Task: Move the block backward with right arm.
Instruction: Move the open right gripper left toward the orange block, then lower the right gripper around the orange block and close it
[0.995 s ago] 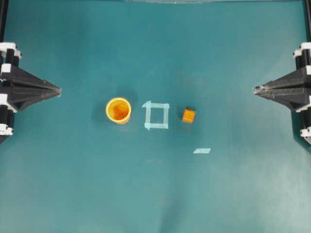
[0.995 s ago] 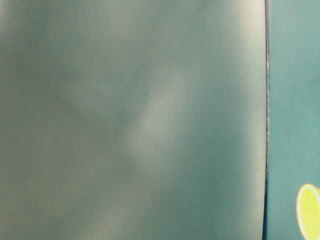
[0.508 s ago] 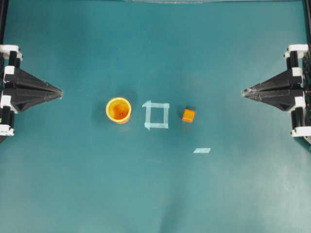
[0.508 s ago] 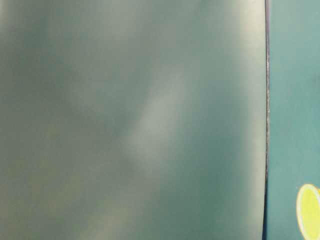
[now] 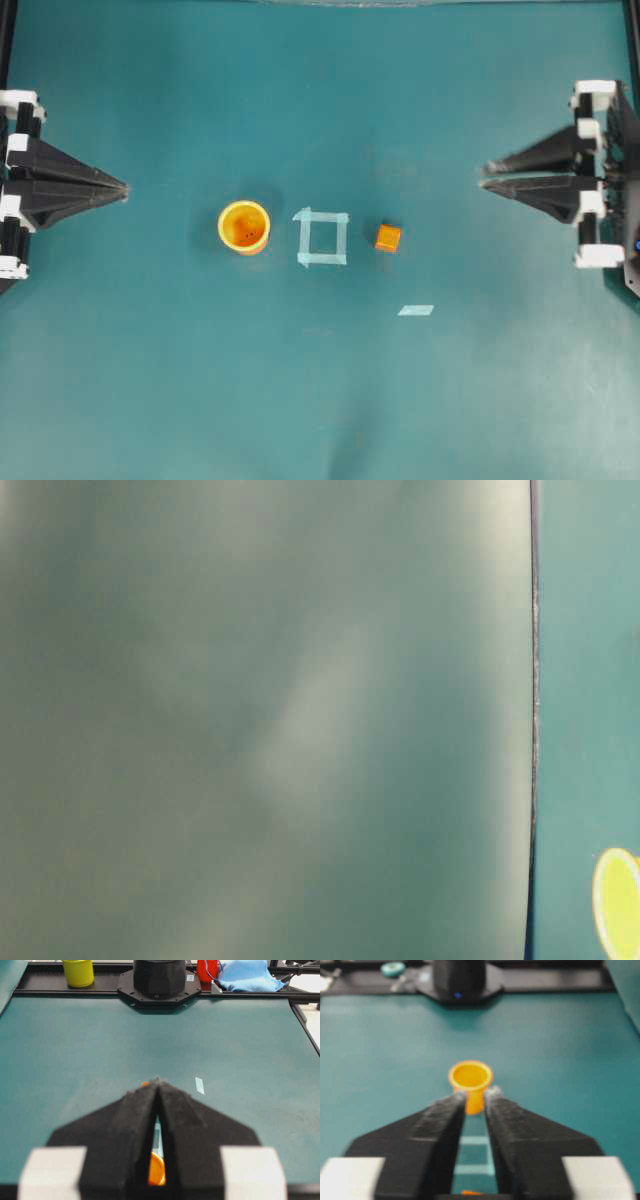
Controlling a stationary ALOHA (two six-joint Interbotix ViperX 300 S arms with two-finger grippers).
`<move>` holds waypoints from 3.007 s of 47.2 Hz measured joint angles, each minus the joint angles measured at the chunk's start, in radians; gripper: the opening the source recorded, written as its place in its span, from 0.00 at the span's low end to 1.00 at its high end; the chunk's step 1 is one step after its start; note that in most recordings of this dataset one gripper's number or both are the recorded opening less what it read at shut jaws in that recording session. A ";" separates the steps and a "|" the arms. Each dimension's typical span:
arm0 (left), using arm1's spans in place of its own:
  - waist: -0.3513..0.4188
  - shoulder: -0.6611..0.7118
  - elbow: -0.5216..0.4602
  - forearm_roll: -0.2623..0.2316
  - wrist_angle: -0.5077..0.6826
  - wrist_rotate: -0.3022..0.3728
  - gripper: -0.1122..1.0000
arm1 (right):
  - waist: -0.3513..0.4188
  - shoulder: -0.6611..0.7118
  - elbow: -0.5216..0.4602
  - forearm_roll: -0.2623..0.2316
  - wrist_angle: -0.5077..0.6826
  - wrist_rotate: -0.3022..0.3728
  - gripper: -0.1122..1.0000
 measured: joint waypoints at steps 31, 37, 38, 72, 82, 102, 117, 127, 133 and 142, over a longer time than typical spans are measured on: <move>0.000 0.000 -0.003 0.000 0.000 -0.003 0.10 | -0.011 0.407 -0.138 0.002 0.098 0.014 0.62; 0.000 0.000 -0.003 0.000 0.003 -0.003 0.10 | -0.012 0.489 -0.184 0.000 0.170 0.014 0.63; 0.000 0.000 -0.003 0.000 0.003 -0.003 0.10 | -0.012 0.499 -0.192 0.002 0.181 0.014 0.63; 0.000 0.000 -0.003 -0.002 0.005 -0.003 0.10 | -0.003 0.738 -0.236 0.002 0.117 0.155 0.66; 0.000 0.000 -0.003 0.000 0.006 -0.003 0.10 | -0.002 0.807 -0.219 0.002 0.044 0.201 0.66; 0.000 0.000 -0.003 0.000 0.015 -0.003 0.10 | 0.023 0.862 -0.195 0.003 0.000 0.258 0.66; 0.000 0.000 -0.003 0.000 0.017 -0.003 0.10 | 0.020 0.867 -0.193 0.003 0.002 0.265 0.58; 0.000 0.000 -0.003 0.000 0.028 -0.003 0.10 | 0.021 0.865 -0.198 0.003 0.020 0.268 0.47; 0.000 0.000 -0.003 0.000 0.028 -0.003 0.10 | 0.021 0.836 -0.209 0.003 0.066 0.268 0.47; 0.000 0.000 -0.003 0.000 0.028 -0.003 0.10 | 0.021 0.747 -0.238 0.003 0.190 0.268 0.47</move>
